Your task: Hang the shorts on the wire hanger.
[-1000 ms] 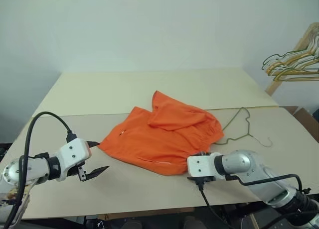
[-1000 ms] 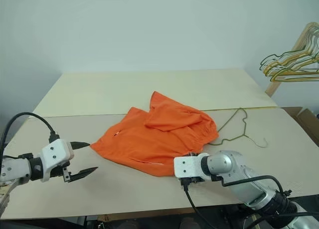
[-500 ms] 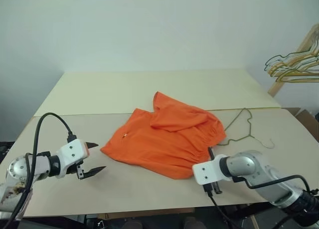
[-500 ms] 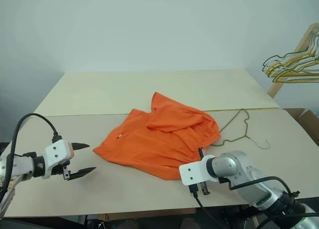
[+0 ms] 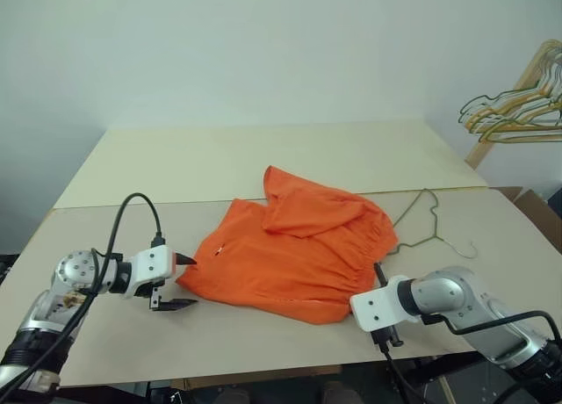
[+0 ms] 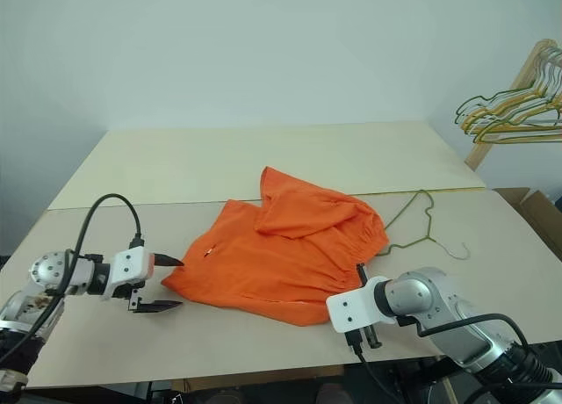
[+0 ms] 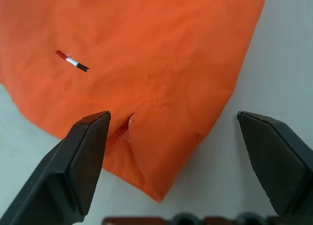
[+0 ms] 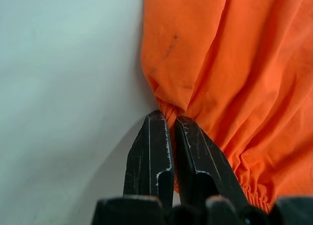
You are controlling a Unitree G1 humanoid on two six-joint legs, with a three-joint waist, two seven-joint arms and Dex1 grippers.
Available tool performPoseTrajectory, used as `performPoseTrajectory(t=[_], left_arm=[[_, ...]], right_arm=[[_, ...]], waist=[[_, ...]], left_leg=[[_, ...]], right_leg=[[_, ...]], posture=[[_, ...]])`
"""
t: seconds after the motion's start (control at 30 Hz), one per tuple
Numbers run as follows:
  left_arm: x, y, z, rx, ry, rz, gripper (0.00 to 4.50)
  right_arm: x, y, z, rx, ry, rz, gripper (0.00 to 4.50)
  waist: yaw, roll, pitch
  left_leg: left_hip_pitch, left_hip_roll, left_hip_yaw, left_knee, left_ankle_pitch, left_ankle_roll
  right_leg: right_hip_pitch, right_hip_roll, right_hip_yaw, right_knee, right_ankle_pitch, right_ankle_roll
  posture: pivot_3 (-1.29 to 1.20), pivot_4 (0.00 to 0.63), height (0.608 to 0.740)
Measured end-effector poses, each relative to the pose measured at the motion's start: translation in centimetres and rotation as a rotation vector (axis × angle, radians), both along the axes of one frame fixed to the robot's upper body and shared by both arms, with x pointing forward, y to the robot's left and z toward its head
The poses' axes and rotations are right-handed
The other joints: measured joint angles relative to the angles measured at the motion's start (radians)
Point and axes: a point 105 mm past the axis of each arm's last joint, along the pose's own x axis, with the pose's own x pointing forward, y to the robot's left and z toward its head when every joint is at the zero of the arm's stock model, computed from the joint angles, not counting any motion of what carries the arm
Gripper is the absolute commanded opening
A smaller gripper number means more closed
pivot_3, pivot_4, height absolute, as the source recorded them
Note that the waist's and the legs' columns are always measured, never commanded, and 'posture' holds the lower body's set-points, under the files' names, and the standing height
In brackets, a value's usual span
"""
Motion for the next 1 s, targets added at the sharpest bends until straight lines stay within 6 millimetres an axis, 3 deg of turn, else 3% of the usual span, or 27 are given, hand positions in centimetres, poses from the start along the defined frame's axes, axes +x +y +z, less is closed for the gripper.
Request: performPoseTrajectory(t=[0.13,0.5,0.73,0.87,1.0], left_arm=[[1.2,-0.6,-0.2,0.010,-0.032,-0.013,3.66],[1.1,-0.7,-1.2,0.024,-0.010,-0.051,0.16],[0.3,-0.3,-1.1,0.046,-0.020,-0.048,0.03],[-2.4,0.4,-0.7,0.087,0.015,-0.045,0.03],[-5.9,0.8,0.3,0.134,0.109,-0.072,0.03]], right_arm=[[-0.1,0.0,-0.1,-0.003,-0.006,-0.007,0.00],[-0.3,-0.1,-0.3,-0.007,-0.003,-0.019,0.00],[0.2,0.3,-0.1,0.012,-0.032,-0.031,0.00],[0.5,0.2,0.5,0.028,-0.048,-0.039,0.00],[-0.8,0.0,1.1,0.023,0.019,0.036,0.00]], waist=[[-0.001,0.001,-0.002],[-0.009,0.003,-0.005],[-0.021,0.003,-0.005],[-0.033,0.003,-0.004],[-0.022,0.003,-0.002]], left_leg=[[0.000,0.000,0.000,0.001,0.000,0.000],[0.011,0.000,0.000,0.000,-0.002,0.003],[0.011,0.001,0.000,0.000,-0.002,0.004],[0.011,0.003,0.001,0.000,-0.003,0.005],[0.011,0.003,0.001,-0.001,-0.004,0.006]], right_leg=[[0.001,0.000,0.000,0.000,0.000,0.000],[0.012,0.000,0.000,-0.001,-0.001,0.001],[0.012,0.000,0.000,-0.001,-0.001,0.001],[0.009,0.001,0.002,-0.001,-0.001,0.000],[0.010,0.002,0.002,0.000,-0.002,0.000]], posture=[[-0.02,0.000,0.740],[-0.02,0.000,0.740],[-0.01,0.000,0.740],[0.01,0.000,0.740],[0.03,0.000,0.740]])
